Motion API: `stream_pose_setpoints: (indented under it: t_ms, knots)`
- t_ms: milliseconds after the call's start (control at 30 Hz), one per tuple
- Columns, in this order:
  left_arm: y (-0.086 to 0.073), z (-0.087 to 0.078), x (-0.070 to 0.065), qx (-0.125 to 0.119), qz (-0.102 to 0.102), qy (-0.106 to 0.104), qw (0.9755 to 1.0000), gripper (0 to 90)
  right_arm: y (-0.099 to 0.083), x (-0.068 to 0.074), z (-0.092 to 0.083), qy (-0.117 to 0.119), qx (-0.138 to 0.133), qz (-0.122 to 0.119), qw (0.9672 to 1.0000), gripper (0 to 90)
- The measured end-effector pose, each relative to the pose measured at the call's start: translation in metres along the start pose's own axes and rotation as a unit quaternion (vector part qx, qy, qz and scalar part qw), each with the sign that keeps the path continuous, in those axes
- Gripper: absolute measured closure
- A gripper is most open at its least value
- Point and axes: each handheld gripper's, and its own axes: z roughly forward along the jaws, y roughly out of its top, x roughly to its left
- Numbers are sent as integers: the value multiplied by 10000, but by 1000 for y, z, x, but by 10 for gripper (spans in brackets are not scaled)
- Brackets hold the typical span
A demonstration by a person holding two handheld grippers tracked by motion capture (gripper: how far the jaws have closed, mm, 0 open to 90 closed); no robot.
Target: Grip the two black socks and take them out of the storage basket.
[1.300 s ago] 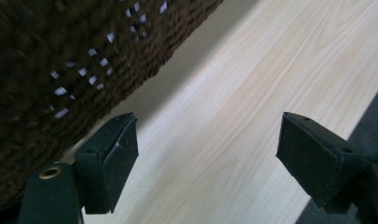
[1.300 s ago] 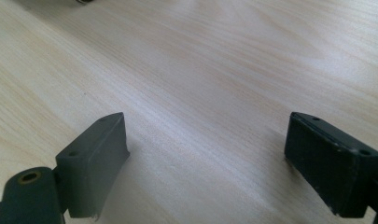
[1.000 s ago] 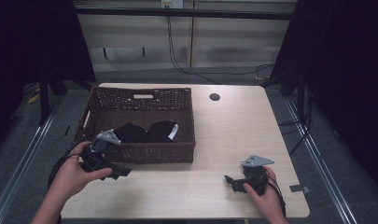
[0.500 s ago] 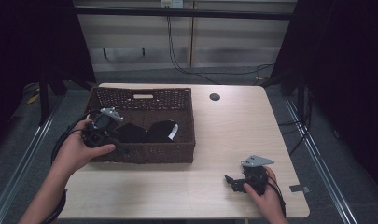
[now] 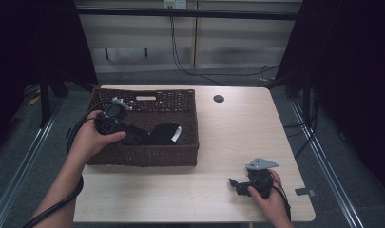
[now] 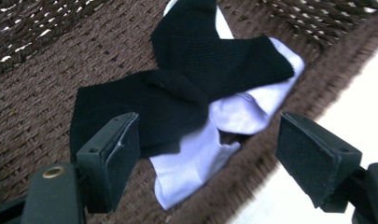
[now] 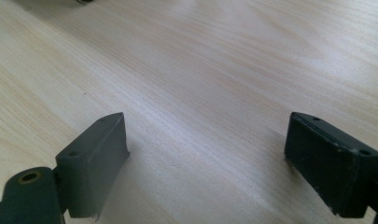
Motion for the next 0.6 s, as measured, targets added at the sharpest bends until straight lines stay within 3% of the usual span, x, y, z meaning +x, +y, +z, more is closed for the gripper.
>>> stream_pose_setpoints:
  t_ms: [367,600]
  knots:
    - [13,28,31,-37,-389,243,9989,232,0,0,0,7,0,3,10000,125]
    - [9,55,48,209,-697,396,9966,243,0,0,0,9,2,11,10000,124]
